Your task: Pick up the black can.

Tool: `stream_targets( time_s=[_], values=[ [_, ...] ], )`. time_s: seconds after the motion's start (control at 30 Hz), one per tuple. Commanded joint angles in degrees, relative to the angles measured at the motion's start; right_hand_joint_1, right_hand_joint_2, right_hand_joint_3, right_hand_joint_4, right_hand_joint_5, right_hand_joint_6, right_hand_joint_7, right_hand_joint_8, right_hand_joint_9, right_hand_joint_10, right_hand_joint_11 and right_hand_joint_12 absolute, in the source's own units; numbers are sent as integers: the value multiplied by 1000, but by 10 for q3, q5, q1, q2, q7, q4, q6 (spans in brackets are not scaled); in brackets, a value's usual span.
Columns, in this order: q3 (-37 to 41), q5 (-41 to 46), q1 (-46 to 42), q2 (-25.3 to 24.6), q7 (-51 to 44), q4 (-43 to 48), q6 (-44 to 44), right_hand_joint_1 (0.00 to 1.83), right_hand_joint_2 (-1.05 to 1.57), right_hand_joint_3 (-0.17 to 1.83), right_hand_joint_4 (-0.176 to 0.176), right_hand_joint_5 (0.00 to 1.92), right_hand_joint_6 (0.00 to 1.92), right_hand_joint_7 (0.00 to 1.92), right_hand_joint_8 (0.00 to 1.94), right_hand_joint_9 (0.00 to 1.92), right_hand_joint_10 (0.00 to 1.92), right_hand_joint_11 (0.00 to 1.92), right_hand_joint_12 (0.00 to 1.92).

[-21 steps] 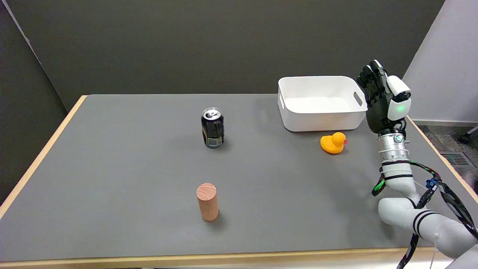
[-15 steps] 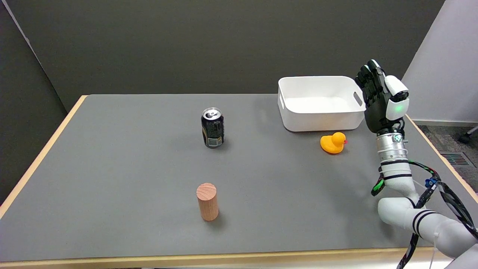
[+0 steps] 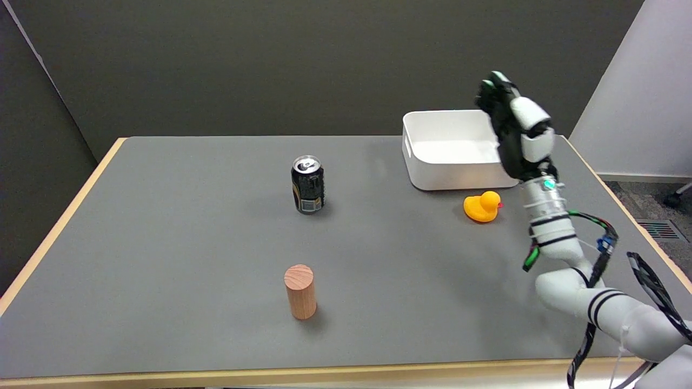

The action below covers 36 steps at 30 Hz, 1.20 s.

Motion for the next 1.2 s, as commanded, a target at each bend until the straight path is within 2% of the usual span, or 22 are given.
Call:
stream_targets(
  time_s=[0.03, 0.33, 0.43, 0.5, 0.6, 0.73, 0.8, 0.87, 1.03, 1.2],
  values=[
    [-117, -143, 83, -61, -94, 156, -156, 193, 720, 811, -12, 104, 308, 192, 260, 55, 524, -1, 655],
    [-157, -183, 129, -142, -144, 141, -223, 233, 716, 820, -15, 109, 308, 201, 257, 59, 535, -1, 685],
    [-162, -183, 131, -151, -177, 133, -236, 249, 712, 820, -15, 115, 310, 207, 257, 66, 535, -1, 696],
    [-165, -183, 131, -154, -198, 132, -251, 249, 645, 958, -15, 91, 364, 183, 313, 50, 571, -1, 693],
    [-170, -183, 132, -157, -229, 135, -271, 335, 716, 823, -15, 116, 309, 211, 257, 68, 535, -1, 697],
    [-175, -183, 132, -159, -240, 134, -286, 380, 716, 831, -15, 117, 309, 209, 256, 67, 535, -1, 695],
    [-178, -207, 143, -160, -240, 131, -298, 387, 714, 834, -14, 117, 310, 209, 256, 67, 535, -1, 696],
    [-178, -232, 151, -160, -240, 130, -316, 387, 644, 983, -12, 92, 377, 185, 323, 57, 589, -1, 736],
    [-173, -300, 186, -168, -243, 130, -354, 425, 644, 986, -8, 99, 382, 195, 328, 61, 592, -1, 757],
    [-171, -338, 218, -174, -326, 120, -378, 460, 638, 986, -2, 99, 384, 195, 330, 62, 591, -1, 752]
  ],
)
